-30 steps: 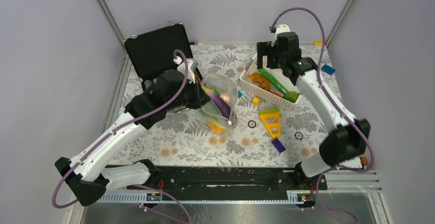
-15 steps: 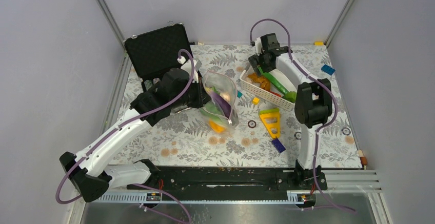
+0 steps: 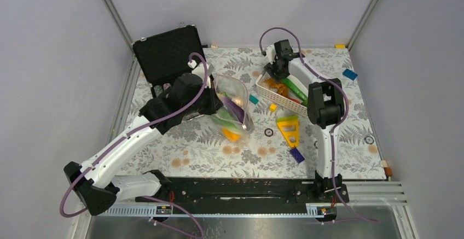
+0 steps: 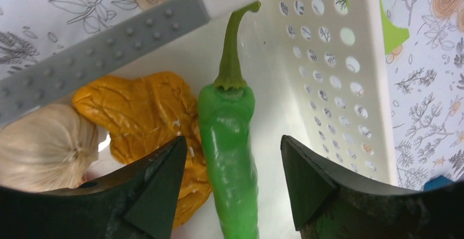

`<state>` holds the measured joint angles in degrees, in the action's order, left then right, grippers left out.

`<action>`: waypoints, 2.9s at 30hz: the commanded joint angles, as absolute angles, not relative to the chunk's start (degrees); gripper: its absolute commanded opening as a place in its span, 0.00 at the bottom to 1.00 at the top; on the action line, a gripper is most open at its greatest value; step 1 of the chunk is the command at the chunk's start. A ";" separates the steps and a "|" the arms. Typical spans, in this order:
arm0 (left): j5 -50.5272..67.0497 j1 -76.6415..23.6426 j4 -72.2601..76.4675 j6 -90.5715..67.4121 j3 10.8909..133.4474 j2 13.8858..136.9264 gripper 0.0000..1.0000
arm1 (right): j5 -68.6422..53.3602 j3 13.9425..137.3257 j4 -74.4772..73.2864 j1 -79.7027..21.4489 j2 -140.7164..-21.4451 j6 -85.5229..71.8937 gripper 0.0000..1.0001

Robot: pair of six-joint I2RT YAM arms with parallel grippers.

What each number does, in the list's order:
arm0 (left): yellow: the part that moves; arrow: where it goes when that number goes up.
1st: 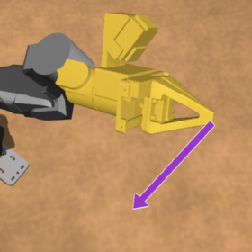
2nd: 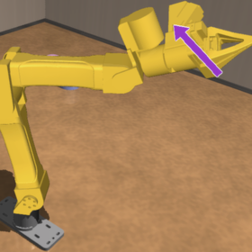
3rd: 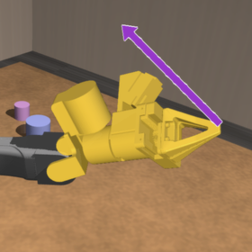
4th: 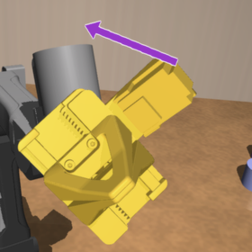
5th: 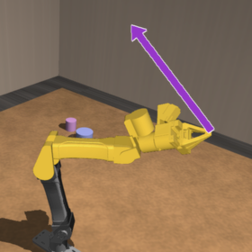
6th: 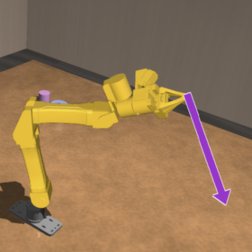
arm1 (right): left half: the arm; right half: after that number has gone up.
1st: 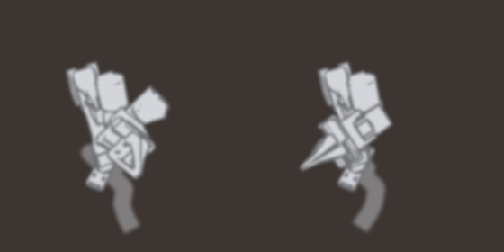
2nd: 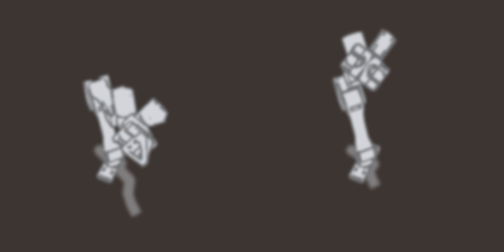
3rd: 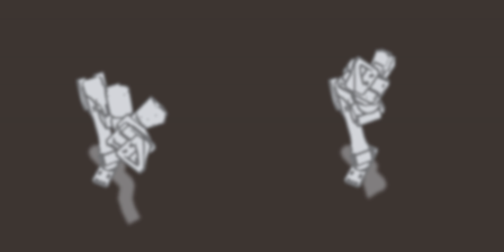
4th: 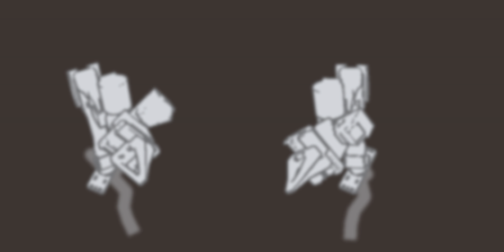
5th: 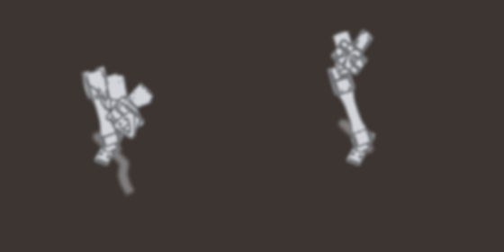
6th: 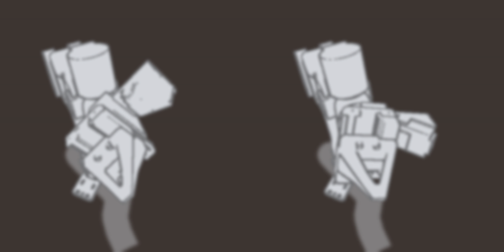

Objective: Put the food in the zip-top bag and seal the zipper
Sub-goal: Pick up the fake vegetable from the bin, then place the fake vegetable in the zipper food storage bag.

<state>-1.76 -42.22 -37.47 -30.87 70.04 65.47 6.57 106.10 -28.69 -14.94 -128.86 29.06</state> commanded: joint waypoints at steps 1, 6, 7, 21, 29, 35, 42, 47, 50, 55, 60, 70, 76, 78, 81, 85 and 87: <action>-3.56 -42.07 -36.17 -29.88 71.46 65.61 0.03 | 9.22 110.33 -26.68 -14.66 -131.46 33.02 0.70; -4.75 -42.03 -36.17 -30.02 71.22 65.66 0.02 | 9.99 114.23 -28.79 -14.60 -134.20 34.00 0.67; -4.74 -42.03 -36.13 -30.05 71.32 65.70 0.02 | 10.06 115.33 -29.81 -14.63 -134.90 34.06 0.67; -6.18 -42.04 -36.35 -29.58 71.89 67.14 0.02 | 11.84 126.15 -36.63 -14.60 -141.44 33.19 0.61; -6.60 -42.02 -36.29 -29.62 72.87 68.20 0.02 | 12.21 125.83 -37.51 -14.59 -140.91 33.08 0.37; -6.04 -41.97 -36.30 -29.77 73.46 68.54 0.01 | 8.41 116.89 -34.44 -14.59 -132.25 34.64 0.25; -5.78 -42.04 -36.30 -30.25 74.23 68.94 0.01 | 6.70 101.27 -24.87 -14.60 -115.86 34.75 0.19; -4.68 -42.02 -36.31 -30.94 74.60 68.87 0.00 | 6.96 95.82 -24.07 -14.59 -107.00 33.89 0.19; -4.44 -42.04 -36.29 -31.25 74.85 68.82 0.00 | 4.30 93.43 -23.29 -14.59 -100.46 30.43 0.17; -2.86 -42.00 -36.31 -31.76 74.73 68.73 0.00 | -9.79 89.62 -18.55 -15.09 -87.35 19.27 0.15; -2.45 -42.03 -36.38 -32.47 74.34 68.15 0.00 | -19.37 80.76 -2.92 -19.08 -73.22 7.54 0.15; -1.12 -42.01 -36.39 -33.04 74.80 67.39 0.00 | -25.57 79.89 12.16 -32.96 -64.40 -3.59 0.12; -1.16 -42.03 -36.99 -33.31 74.94 67.42 0.00 | -29.47 76.62 27.93 -37.51 -65.27 -7.74 0.11; -1.36 -42.01 -37.13 -33.39 75.16 67.41 0.00 | -30.54 76.66 31.12 -38.27 -66.47 -9.37 0.11; -1.45 -42.04 -37.18 -33.40 75.38 67.41 0.00 | -31.86 75.88 35.13 -39.49 -68.06 -10.18 0.11; -1.54 -42.03 -37.81 -33.45 76.15 67.82 0.00 | -31.23 76.18 37.52 -40.22 -69.37 -9.07 0.11; -1.01 -42.06 -37.77 -33.51 76.33 67.85 0.00 | -31.52 76.05 38.43 -40.44 -70.81 -8.77 0.11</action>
<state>-2.07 -42.22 -38.52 -33.06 73.28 69.06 -30.17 75.72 30.74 -39.59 -69.56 -8.40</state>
